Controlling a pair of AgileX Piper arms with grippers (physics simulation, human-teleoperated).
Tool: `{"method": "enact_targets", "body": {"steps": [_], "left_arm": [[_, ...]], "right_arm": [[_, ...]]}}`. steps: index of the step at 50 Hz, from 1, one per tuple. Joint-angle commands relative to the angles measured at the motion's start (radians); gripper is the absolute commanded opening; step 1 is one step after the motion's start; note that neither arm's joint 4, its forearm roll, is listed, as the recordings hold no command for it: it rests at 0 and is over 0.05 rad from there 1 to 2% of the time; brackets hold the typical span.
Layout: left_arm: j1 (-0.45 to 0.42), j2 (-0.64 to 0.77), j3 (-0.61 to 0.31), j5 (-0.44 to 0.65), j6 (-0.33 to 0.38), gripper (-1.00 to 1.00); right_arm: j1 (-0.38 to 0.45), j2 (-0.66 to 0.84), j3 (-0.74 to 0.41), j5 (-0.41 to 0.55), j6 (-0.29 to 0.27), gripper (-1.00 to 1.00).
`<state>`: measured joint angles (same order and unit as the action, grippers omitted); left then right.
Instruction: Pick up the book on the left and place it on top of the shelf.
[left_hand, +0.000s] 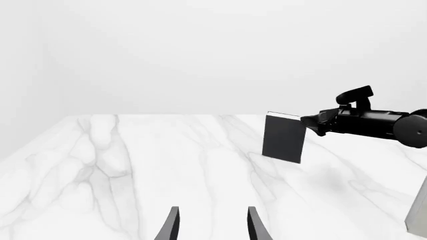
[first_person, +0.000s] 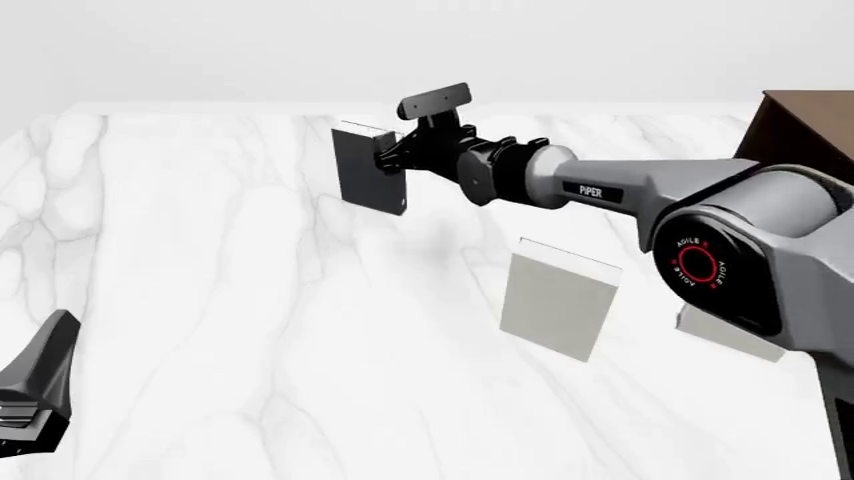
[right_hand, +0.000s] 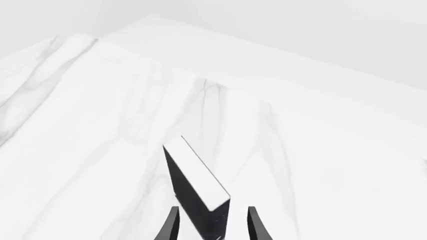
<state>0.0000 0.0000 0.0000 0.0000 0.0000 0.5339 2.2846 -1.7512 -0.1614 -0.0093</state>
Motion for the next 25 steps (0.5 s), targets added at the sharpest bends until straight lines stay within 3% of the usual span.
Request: {"method": "enact_targets", "body": {"steps": [1, 25], "left_arm": [[0.0, 0.0, 0.0, 0.0, 0.0, 1.0], [0.0, 0.0, 0.0, 0.0, 0.0, 1.0]], "right_arm": [[-0.007, 0.033, -0.04, 0.017, -0.001, 1.0], [-0.002, 0.132, -0.132, 0.052, 0.011, 1.0]]}}
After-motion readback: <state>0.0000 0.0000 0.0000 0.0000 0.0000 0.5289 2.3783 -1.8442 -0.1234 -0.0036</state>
